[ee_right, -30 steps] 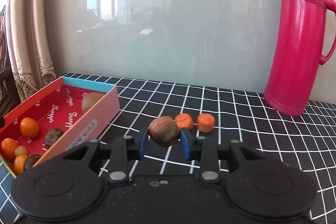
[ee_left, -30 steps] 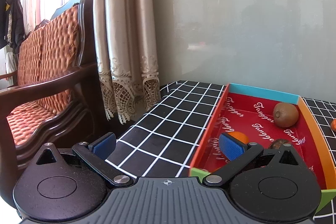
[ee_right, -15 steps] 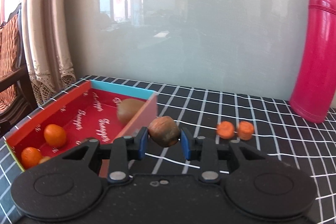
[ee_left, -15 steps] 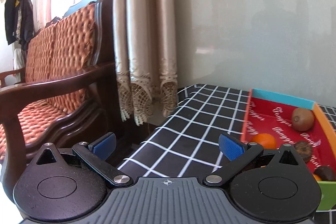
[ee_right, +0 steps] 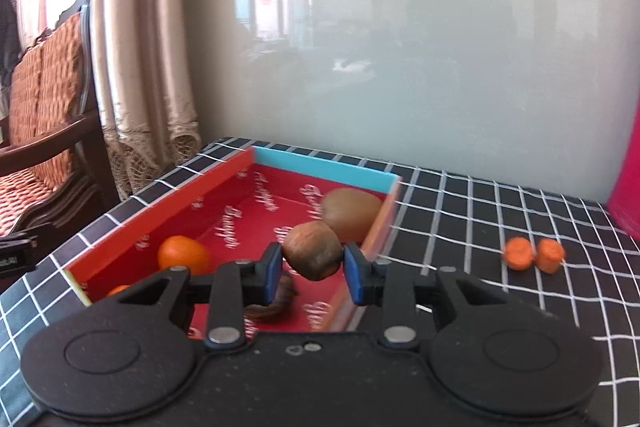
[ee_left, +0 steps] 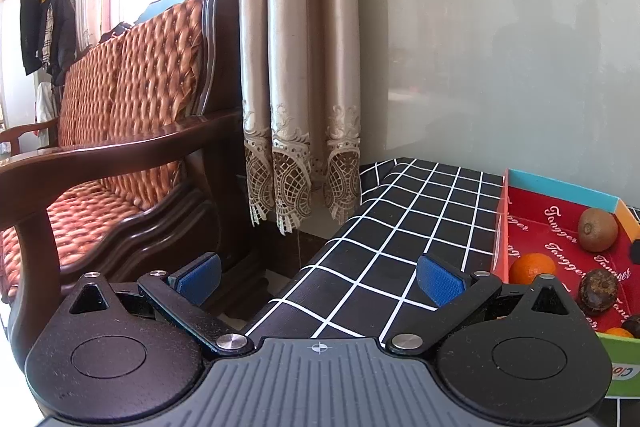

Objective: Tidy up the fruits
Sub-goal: 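Carry the brown nut with the right tool into the box and release, then move the left tool to the two kumquats on the table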

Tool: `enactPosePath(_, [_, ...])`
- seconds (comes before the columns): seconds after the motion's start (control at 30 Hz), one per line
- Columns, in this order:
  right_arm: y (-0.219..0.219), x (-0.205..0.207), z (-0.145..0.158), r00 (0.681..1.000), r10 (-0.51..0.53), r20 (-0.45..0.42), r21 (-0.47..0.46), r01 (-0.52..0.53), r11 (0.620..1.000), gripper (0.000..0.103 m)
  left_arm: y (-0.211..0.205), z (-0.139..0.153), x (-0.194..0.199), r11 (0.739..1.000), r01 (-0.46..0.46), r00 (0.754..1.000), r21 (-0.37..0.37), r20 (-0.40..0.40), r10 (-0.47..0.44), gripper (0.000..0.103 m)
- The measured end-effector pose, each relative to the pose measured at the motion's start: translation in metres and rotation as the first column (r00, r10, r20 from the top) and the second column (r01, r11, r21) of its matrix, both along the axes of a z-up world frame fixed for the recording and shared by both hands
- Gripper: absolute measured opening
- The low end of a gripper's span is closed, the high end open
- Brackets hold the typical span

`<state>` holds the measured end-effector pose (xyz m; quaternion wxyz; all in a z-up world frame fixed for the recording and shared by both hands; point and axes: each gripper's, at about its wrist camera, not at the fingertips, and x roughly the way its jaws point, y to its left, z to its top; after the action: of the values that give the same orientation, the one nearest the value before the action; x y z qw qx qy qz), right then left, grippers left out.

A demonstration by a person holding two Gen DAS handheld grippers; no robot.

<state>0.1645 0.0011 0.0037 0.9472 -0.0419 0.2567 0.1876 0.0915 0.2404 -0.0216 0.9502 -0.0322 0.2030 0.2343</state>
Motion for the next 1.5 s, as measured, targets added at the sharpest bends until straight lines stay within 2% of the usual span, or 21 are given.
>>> enactPosePath(0.2, [0.027, -0.003, -0.003, 0.999, 0.053, -0.014, 0.006, -0.053, 0.999, 0.031, 0.006, -0.002, 0.000, 1.000, -0.008, 1.000, 0.009, -0.011, 0.008, 0.103])
enactPosePath(0.3, [0.037, -0.004, -0.007, 0.998, 0.058, -0.021, -0.020, -0.058, 0.998, 0.033, 0.008, -0.002, 0.000, 1.000, -0.014, 1.000, 0.004, -0.011, 0.014, 0.103])
enactPosePath(0.4, [0.036, -0.006, -0.006, 0.999, 0.037, 0.000, -0.020, -0.037, 0.999, 0.041, 0.008, -0.002, 0.000, 1.000, -0.013, 1.000, 0.002, -0.011, 0.013, 0.103])
enactPosePath(0.7, [0.011, -0.004, -0.002, 0.999, -0.027, 0.021, -0.015, 0.027, 1.000, 0.043, 0.000, 0.000, 0.000, 1.000, 0.000, 1.000, -0.003, -0.001, 0.000, 0.103])
enactPosePath(0.8, [-0.004, -0.005, 0.002, 0.996, -0.071, 0.048, -0.011, 0.072, 0.997, 0.045, -0.007, 0.002, 0.001, 1.000, 0.014, 1.000, -0.003, 0.008, -0.014, 0.103])
enactPosePath(0.93, [-0.035, -0.007, 0.007, 0.984, -0.153, 0.095, 0.007, 0.153, 0.988, 0.061, -0.023, 0.006, 0.003, 0.999, 0.043, 0.999, 0.005, 0.026, -0.043, 0.103])
enactPosePath(1.1, [-0.080, -0.003, 0.011, 0.963, -0.250, 0.099, 0.037, 0.248, 0.968, 0.065, -0.049, 0.011, 0.009, 0.996, 0.089, 0.995, 0.016, 0.046, -0.090, 0.103])
enactPosePath(1.2, [-0.105, -0.001, 0.008, 0.949, -0.303, 0.090, 0.039, 0.301, 0.953, 0.080, -0.065, 0.014, 0.013, 0.992, 0.125, 0.991, 0.017, 0.055, -0.126, 0.103])
enactPosePath(1.3, [-0.130, 0.002, 0.005, 0.936, -0.344, 0.069, 0.048, 0.342, 0.939, 0.082, -0.085, 0.016, 0.019, 0.986, 0.163, 0.985, 0.026, 0.055, -0.164, 0.103])
enactPosePath(1.37, [-0.143, -0.001, 0.005, 0.926, -0.370, 0.076, 0.058, 0.366, 0.929, 0.088, -0.100, 0.017, 0.023, 0.982, 0.187, 0.980, 0.032, 0.058, -0.189, 0.103])
enactPosePath(1.5, [-0.170, -0.005, 0.007, 0.900, -0.426, 0.094, 0.062, 0.422, 0.905, 0.089, -0.129, 0.020, 0.030, 0.970, 0.240, 0.968, 0.031, 0.069, -0.242, 0.103])
